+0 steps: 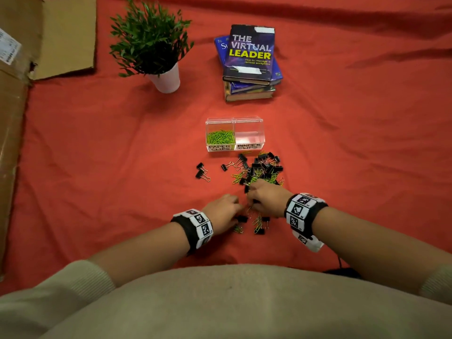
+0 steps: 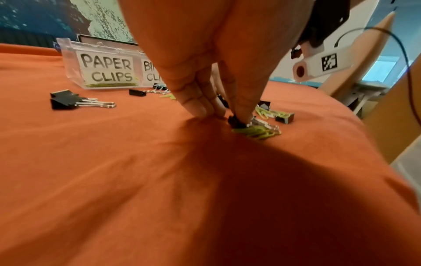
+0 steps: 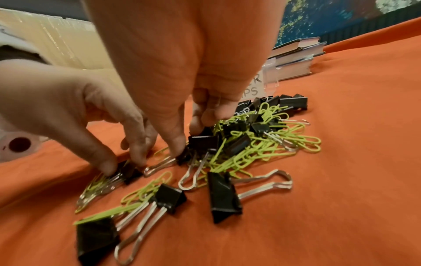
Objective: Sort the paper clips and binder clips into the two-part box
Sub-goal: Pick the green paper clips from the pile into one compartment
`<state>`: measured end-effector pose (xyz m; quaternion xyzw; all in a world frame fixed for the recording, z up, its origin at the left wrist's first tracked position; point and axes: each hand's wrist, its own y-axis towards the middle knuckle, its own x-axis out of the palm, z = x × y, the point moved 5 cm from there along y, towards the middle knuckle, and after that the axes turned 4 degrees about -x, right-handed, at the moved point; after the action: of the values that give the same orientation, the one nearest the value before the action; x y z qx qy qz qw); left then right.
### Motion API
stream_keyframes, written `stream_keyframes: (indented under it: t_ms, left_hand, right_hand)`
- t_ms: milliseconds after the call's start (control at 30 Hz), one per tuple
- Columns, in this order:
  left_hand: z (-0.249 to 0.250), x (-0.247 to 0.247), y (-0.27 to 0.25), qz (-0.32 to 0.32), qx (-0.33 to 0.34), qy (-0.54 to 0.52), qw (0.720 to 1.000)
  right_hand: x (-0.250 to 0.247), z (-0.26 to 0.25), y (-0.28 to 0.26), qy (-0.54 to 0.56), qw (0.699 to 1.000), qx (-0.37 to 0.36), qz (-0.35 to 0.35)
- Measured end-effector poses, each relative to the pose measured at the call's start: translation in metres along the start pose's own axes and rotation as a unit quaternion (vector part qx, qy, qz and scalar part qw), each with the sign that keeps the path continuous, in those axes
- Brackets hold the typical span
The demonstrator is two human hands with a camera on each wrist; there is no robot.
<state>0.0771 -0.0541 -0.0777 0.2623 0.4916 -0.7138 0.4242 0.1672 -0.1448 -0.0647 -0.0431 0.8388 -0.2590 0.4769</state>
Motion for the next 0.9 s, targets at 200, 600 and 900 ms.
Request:
stream_keyframes:
  t_ms: [200, 600, 900]
  left_hand:
    - [-0.013, -0.014, 0.003, 0.081, -0.047, -0.006, 0.996]
    - [0.001, -0.007, -0.010, 0.017, 0.007, 0.015, 1.000]
    - [0.017, 0.004, -0.013, -0.021, 0.037, 0.051, 0.998]
  right_hand:
    - [-0.026, 0.012, -0.006, 0.205, 0.971, 0.081, 0.091]
    - [-0.006, -0.005, -0.021, 0.171, 0.983, 0.039, -0.049]
    - [0.014, -0.022, -0.022, -0.032, 0.993, -0.078, -0.082]
